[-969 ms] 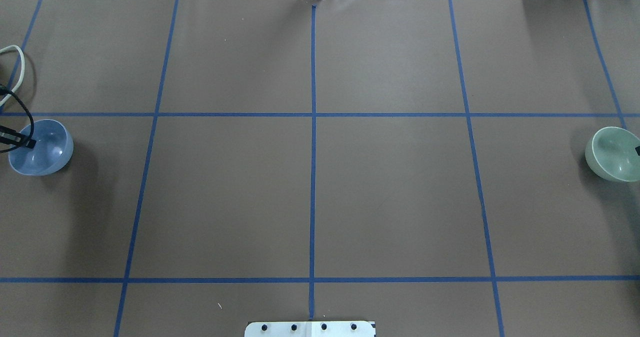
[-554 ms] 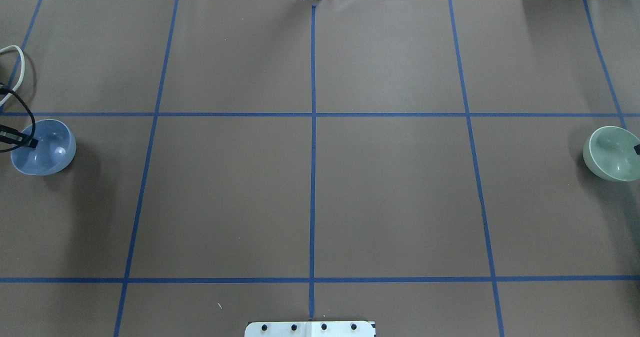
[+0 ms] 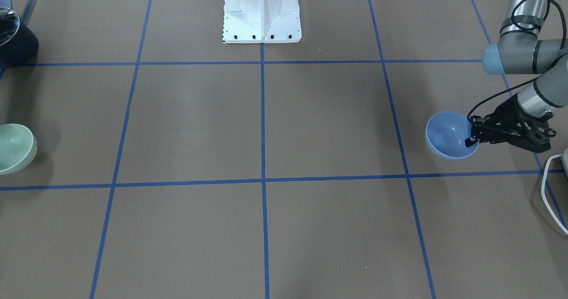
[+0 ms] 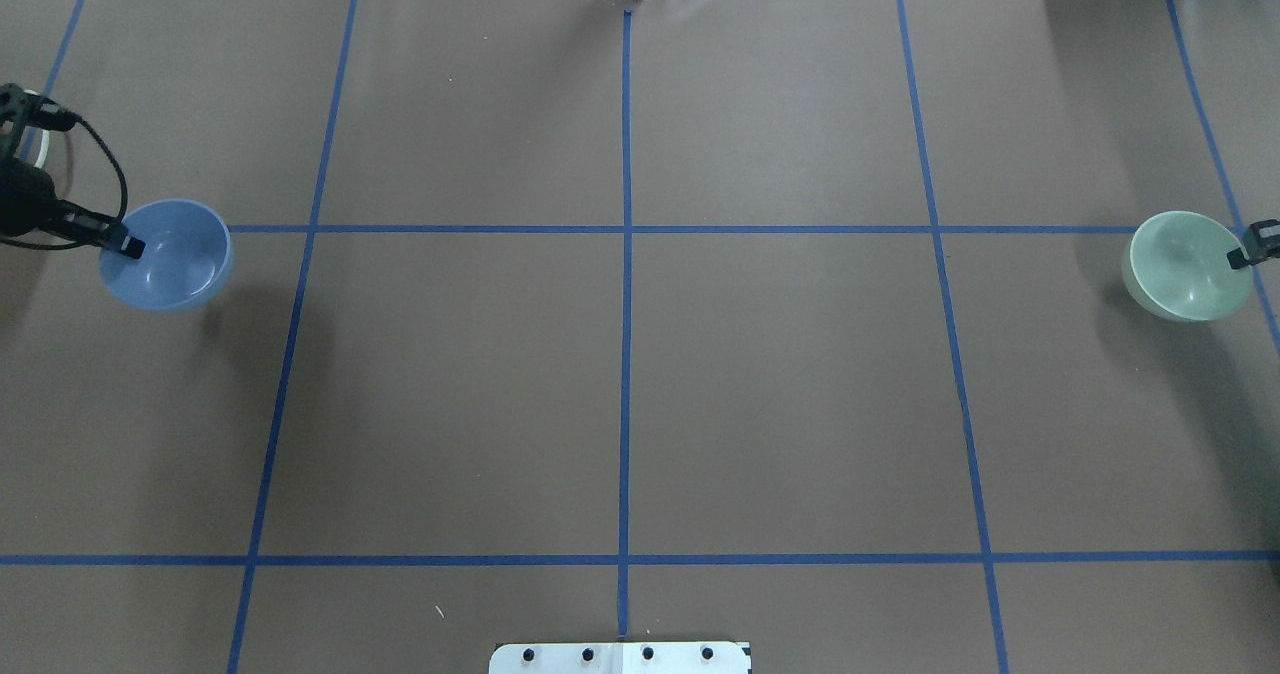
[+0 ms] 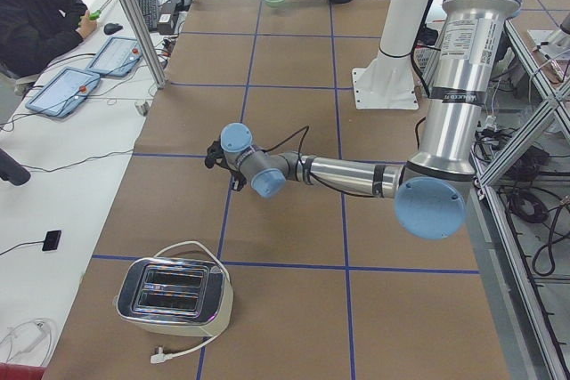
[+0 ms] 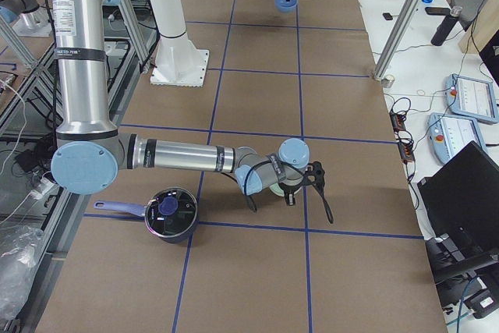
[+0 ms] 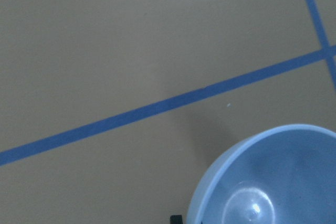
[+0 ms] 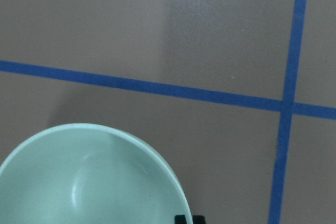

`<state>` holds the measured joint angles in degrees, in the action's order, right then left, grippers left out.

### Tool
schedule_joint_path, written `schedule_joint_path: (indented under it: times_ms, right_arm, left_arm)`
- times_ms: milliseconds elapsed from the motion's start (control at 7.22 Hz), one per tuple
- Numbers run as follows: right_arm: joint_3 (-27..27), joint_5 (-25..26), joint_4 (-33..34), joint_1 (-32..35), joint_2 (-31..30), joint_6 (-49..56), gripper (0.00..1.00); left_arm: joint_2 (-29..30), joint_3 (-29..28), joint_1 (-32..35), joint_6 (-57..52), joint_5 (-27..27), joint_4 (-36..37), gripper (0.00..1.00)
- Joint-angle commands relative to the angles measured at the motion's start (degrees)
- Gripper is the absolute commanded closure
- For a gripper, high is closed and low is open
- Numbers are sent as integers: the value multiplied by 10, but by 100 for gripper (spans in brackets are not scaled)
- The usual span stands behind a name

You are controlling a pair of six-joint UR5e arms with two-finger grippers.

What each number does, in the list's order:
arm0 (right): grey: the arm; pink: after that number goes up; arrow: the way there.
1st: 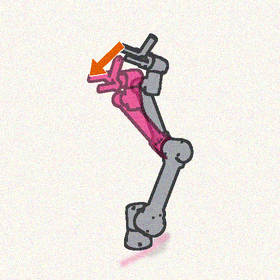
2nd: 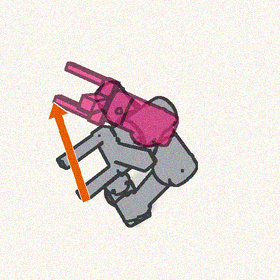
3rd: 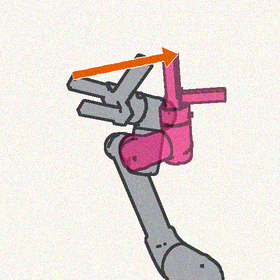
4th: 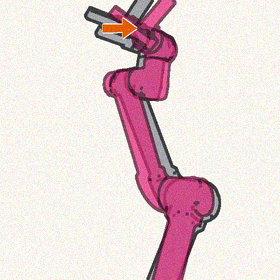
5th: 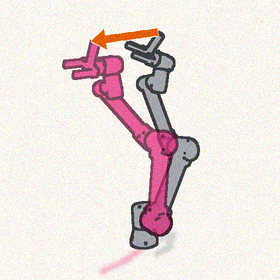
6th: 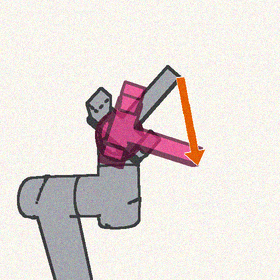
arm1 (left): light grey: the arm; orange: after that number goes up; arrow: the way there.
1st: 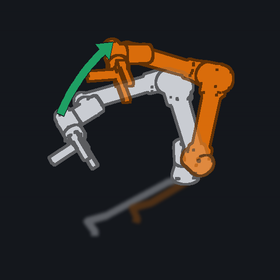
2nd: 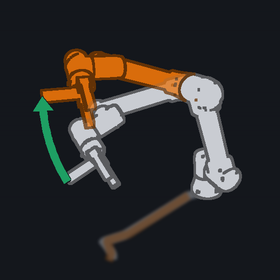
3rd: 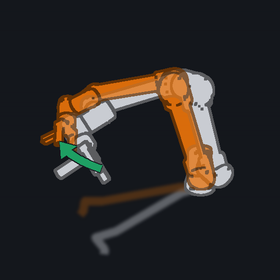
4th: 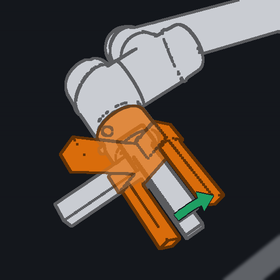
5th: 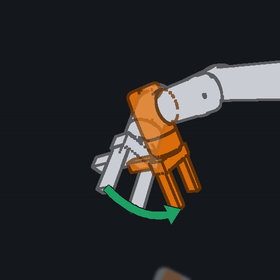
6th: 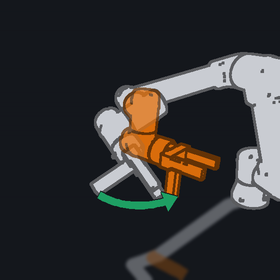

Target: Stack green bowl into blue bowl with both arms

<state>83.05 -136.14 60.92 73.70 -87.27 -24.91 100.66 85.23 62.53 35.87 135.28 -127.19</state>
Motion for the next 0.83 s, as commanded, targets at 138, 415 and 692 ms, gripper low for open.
schedule_joint_path:
  times_ms: [138,415,692]
  right_arm:
    - [12,-26,1,-11,65,-134,100]
    - [41,-21,0,-35,79,-221,100]
    - [65,-11,0,-82,80,-243,100]
  left_arm:
    - [129,2,-124,196,-78,40,100]
    - [210,8,-211,272,-156,115,100]
    - [233,17,-259,336,-182,117,100]
